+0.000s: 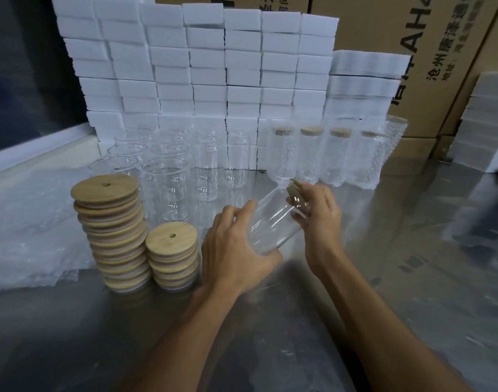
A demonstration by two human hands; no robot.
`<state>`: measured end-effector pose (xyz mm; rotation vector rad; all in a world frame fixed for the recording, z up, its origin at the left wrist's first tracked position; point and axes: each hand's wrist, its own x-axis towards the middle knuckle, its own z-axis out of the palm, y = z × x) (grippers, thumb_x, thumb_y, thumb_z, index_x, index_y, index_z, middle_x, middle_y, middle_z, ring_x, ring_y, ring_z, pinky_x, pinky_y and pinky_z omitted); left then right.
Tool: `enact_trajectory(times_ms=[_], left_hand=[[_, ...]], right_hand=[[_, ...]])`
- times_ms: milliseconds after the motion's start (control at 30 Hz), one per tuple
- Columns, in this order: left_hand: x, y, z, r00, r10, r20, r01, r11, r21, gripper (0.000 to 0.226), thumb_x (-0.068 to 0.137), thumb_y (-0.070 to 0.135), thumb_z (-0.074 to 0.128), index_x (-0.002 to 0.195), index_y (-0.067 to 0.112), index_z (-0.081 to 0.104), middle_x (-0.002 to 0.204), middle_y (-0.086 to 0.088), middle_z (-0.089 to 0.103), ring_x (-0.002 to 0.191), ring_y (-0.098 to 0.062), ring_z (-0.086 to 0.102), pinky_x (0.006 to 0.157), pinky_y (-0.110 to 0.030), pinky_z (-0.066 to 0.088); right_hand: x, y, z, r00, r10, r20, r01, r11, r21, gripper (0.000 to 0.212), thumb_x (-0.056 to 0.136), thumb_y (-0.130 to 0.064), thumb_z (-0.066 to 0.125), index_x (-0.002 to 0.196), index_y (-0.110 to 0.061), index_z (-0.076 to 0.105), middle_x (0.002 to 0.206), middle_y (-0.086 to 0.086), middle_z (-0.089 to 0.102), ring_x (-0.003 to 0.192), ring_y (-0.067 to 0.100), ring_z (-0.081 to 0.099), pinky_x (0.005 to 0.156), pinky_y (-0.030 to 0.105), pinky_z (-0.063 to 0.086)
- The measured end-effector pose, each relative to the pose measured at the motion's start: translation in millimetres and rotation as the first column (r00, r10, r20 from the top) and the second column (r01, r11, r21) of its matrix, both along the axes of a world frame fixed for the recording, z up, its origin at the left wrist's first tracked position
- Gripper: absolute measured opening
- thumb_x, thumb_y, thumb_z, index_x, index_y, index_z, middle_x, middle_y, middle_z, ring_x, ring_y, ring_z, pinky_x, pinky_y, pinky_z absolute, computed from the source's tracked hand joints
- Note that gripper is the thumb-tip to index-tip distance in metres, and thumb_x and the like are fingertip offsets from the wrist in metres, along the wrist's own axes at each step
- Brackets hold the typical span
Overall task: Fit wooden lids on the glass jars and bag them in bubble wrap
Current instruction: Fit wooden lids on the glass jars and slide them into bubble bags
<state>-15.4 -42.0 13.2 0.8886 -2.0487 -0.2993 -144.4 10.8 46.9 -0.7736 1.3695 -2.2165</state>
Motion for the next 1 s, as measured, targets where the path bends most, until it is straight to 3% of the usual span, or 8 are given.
enact_trajectory(times_ms=[67,133,200,233,467,600,767,1000], left_hand=[[0.6,1.4,3.4,0.982,-0.156,-0.109,0.177,0.96,0.217,0.084,0.041,0.054,0.075,0.122,0.034,0.058,0.1,0.011,0.056,0.087,-0.013,0.058,0.073,-0.032,0.051],[0.6,2.0,9.0,0.881,-0.315,-0.353,0.462,0.733,0.499,0.076,0.035,0.047,0.082,0.109,0.032,0.068,0.092,0.008,0.062,0.074,-0.01,0.06,0.062,-0.025,0.049],[1.6,2.3,12.5,0.773,-0.366,-0.519,0.634,0.484,0.603,0.069,0.038,0.039,0.085,0.103,0.027,0.07,0.086,0.001,0.064,0.066,-0.012,0.063,0.054,-0.024,0.048],[1.5,3.2,12.9,0.756,-0.377,-0.535,0.654,0.452,0.606,0.068,0.039,0.038,0.085,0.104,0.026,0.07,0.086,0.0,0.065,0.066,-0.013,0.063,0.054,-0.025,0.049],[-5.6,15.2,3.8,0.983,-0.145,-0.116,0.16,0.978,0.137,0.086,0.05,0.059,0.074,0.128,0.031,0.051,0.102,0.011,0.056,0.083,-0.012,0.058,0.073,-0.036,0.054],[-7.1,13.2,3.4,0.992,-0.086,-0.089,0.086,0.996,0.002,0.083,0.053,0.064,0.07,0.126,0.034,0.044,0.101,0.01,0.057,0.084,-0.015,0.06,0.067,-0.035,0.053],[-4.2,7.2,3.1,0.896,-0.283,-0.342,0.401,0.847,0.349,0.081,0.044,0.065,0.083,0.117,0.046,0.053,0.093,0.02,0.062,0.075,-0.006,0.065,0.065,-0.029,0.057],[-8.7,6.7,0.7,0.906,-0.193,-0.377,0.358,0.824,0.439,0.07,0.043,0.054,0.077,0.109,0.046,0.056,0.103,0.023,0.066,0.099,0.007,0.06,0.077,-0.012,0.046]], right_hand=[[-4.9,2.1,1.5,0.98,0.137,0.143,-0.132,0.99,-0.046,0.028,0.081,-0.035,0.07,0.099,-0.014,0.064,0.091,0.003,0.073,0.089,0.017,0.071,0.086,0.033,0.047],[-8.4,7.5,4.1,0.925,0.311,0.219,-0.287,0.949,-0.133,0.035,0.081,-0.036,0.069,0.104,-0.01,0.066,0.098,0.007,0.073,0.098,0.02,0.07,0.092,0.035,0.047],[-9.1,13.0,8.2,0.878,0.426,0.217,-0.386,0.9,-0.204,0.035,0.077,-0.041,0.067,0.097,-0.012,0.071,0.101,0.005,0.074,0.105,0.022,0.068,0.093,0.034,0.048],[-9.0,14.3,10.3,0.876,0.438,0.202,-0.398,0.893,-0.209,0.033,0.078,-0.042,0.065,0.094,-0.014,0.071,0.102,0.003,0.074,0.106,0.021,0.068,0.092,0.034,0.049],[-0.5,10.5,17.3,0.974,0.178,0.137,-0.17,0.983,-0.068,0.047,0.073,-0.042,0.076,0.108,-0.013,0.063,0.096,-0.001,0.074,0.095,0.013,0.071,0.089,0.032,0.044],[4.1,10.0,18.5,0.992,0.11,0.062,-0.105,0.992,-0.068,0.035,0.075,-0.044,0.081,0.094,-0.02,0.064,0.092,-0.006,0.076,0.095,0.011,0.072,0.088,0.032,0.045],[6.0,9.9,16.7,0.968,0.251,-0.026,-0.252,0.964,-0.087,0.044,0.076,-0.037,0.071,0.114,-0.017,0.061,0.106,0.0,0.074,0.102,0.019,0.071,0.091,0.038,0.051],[18.1,8.5,3.5,0.901,0.192,-0.388,-0.16,0.981,0.113,0.058,0.074,-0.017,0.088,0.125,-0.012,0.06,0.112,0.003,0.074,0.102,0.013,0.072,0.085,0.031,0.058]])
